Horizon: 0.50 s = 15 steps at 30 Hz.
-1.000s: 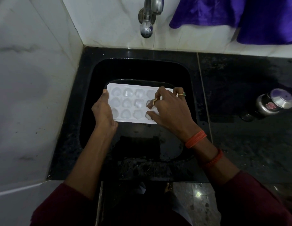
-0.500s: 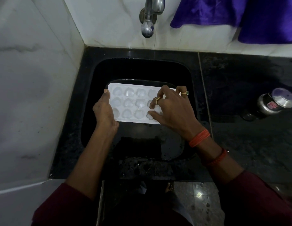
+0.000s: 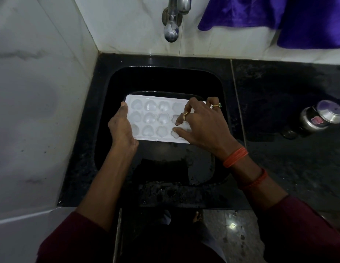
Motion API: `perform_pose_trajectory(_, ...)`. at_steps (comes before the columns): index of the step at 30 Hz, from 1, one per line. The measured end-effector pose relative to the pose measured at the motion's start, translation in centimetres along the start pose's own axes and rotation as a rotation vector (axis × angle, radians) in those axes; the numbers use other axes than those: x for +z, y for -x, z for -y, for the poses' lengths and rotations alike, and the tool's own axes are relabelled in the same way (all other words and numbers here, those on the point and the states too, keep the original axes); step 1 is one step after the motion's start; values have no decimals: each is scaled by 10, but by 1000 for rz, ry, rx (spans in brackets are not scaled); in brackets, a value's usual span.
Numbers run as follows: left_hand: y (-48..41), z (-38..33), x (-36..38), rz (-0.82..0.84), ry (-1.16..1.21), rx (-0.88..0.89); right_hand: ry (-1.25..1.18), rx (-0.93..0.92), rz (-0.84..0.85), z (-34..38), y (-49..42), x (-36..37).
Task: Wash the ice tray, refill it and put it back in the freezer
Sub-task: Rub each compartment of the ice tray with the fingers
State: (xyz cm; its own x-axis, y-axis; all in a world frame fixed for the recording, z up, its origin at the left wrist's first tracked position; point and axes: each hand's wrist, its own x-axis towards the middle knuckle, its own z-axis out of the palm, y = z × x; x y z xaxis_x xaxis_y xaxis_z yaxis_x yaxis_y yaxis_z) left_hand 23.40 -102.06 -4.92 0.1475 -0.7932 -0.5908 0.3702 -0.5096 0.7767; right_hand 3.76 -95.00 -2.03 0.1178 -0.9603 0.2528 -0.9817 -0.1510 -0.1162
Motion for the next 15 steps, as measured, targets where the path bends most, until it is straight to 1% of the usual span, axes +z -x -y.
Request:
perform_pose_trajectory(8,0,3,-2,-4,5,-1,35,-20,-57,0,0,-2)
perform_pose_trajectory(15,1,1,-2,-11,9,0,52,-29,6,3,0,-1)
